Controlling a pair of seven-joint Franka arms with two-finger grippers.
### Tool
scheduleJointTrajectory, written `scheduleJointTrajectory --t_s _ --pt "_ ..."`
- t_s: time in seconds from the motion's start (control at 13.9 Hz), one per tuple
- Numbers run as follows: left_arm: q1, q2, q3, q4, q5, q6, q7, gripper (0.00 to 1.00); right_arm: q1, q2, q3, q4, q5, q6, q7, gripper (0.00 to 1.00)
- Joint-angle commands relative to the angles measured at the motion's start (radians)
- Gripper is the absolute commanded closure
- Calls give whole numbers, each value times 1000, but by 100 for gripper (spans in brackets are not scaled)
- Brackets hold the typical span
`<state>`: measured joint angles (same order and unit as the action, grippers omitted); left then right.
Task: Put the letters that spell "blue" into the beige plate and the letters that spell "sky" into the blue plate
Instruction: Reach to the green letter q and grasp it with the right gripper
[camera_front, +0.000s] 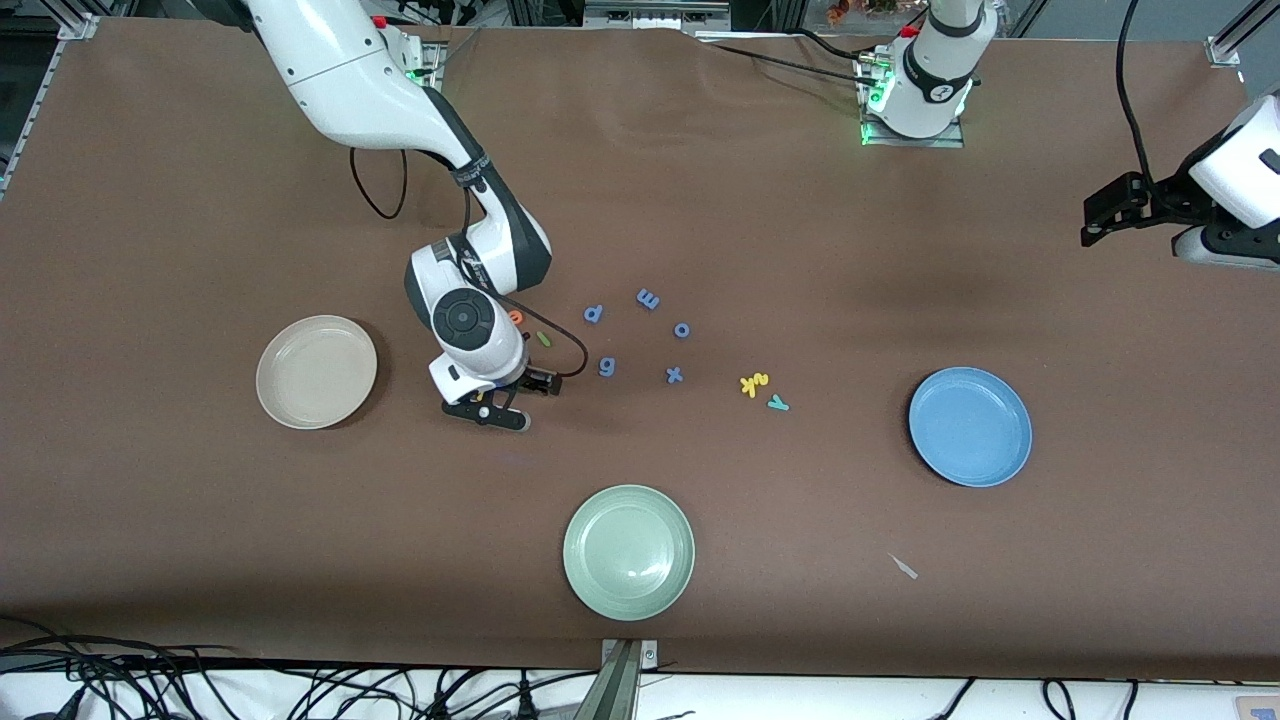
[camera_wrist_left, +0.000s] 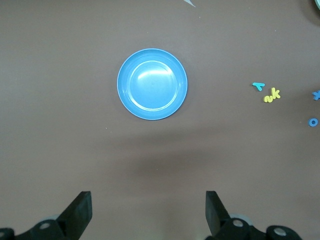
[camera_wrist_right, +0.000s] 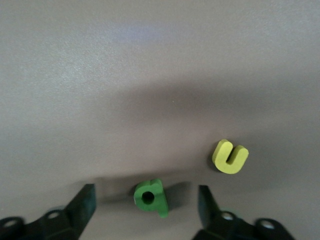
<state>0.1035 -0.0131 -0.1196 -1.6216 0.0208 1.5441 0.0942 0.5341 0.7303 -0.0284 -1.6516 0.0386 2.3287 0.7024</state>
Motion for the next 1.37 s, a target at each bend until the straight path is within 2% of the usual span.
scheduleJointTrajectory --t_s 0.0,0.07,0.22,0.36,0.58,0.79,0.94,1.08,1.3 --pt "-16 10 0 13 28 2 -8 0 4 4 1 -13 43 21 2 26" --pt "-36 18 6 14 30 2 -10 0 3 4 2 -16 44 21 -4 32" --pt "-134 22 105 17 25 5 -10 0 1 4 4 -16 44 18 -9 49" --pt "-140 25 115 17 25 7 -11 0 0 4 7 -17 46 18 -9 69" --pt "-140 42 118 16 16 10 -23 0 -3 4 8 -25 46 18 -14 88" --pt "-151 87 110 2 -36 76 -132 0 -9 -2 10 -13 46 3 -33 94" --pt "-156 122 97 -14 -70 137 -137 0 -48 -17 8 22 61 -107 -113 96" --pt "-165 139 66 -68 -105 232 -137 0 -80 -63 4 27 72 -196 -257 96" --pt "-197 174 40 -177 -160 382 -134 0 -94 -121 -63 15 69 -310 -456 95"
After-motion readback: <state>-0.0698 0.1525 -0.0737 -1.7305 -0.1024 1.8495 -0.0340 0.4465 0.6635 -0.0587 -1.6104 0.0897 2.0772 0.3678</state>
